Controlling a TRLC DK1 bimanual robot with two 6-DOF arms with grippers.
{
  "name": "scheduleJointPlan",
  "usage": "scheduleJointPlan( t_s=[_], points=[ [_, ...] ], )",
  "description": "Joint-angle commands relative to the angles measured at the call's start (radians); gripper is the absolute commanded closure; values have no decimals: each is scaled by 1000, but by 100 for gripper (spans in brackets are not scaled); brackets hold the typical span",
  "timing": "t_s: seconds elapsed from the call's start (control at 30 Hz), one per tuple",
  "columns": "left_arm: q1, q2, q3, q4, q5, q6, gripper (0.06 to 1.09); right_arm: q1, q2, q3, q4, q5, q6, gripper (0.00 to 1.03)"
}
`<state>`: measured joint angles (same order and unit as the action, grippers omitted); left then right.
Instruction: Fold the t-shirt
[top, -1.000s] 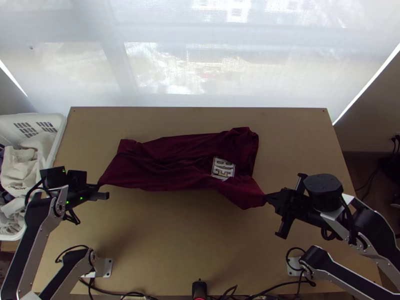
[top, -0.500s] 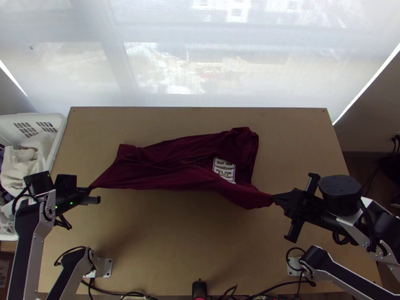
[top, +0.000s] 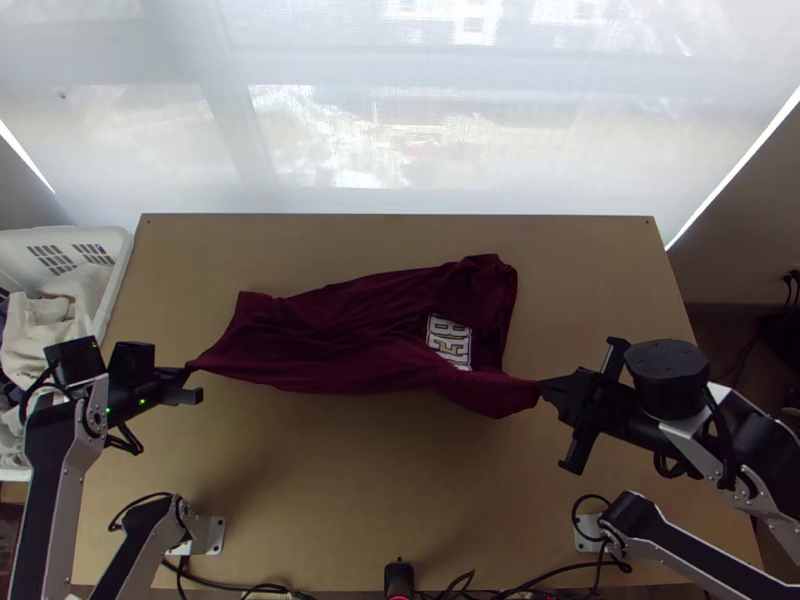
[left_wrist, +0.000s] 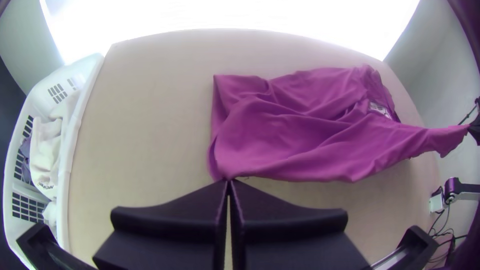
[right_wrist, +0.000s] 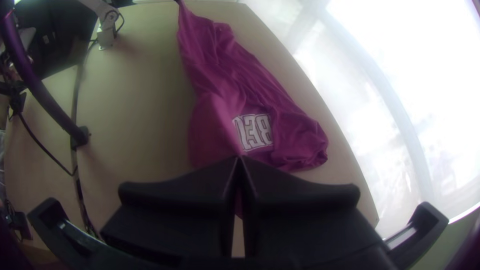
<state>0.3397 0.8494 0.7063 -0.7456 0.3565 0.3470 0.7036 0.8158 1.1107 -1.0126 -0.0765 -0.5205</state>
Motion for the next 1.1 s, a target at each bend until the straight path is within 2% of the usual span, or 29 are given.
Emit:
scheduleJointPlan(
  t_s=[0.0,0.13,0.6,0.83,1.07],
  points=[
    [-51,79,50,48,10,-46,105,-62,46,-74,129,3,-36,100],
    [-67,137,87,78,9,-59,105,-115,106,-81,200,0,-70,100],
    [-74,395,252,186,-16,-88,105,-357,350,-41,417,-135,-131,100],
    [-77,524,343,218,-42,-102,105,-426,497,34,485,-158,-151,100],
    [-94,614,440,233,-56,-125,105,-441,658,149,528,-167,-156,100]
  ],
)
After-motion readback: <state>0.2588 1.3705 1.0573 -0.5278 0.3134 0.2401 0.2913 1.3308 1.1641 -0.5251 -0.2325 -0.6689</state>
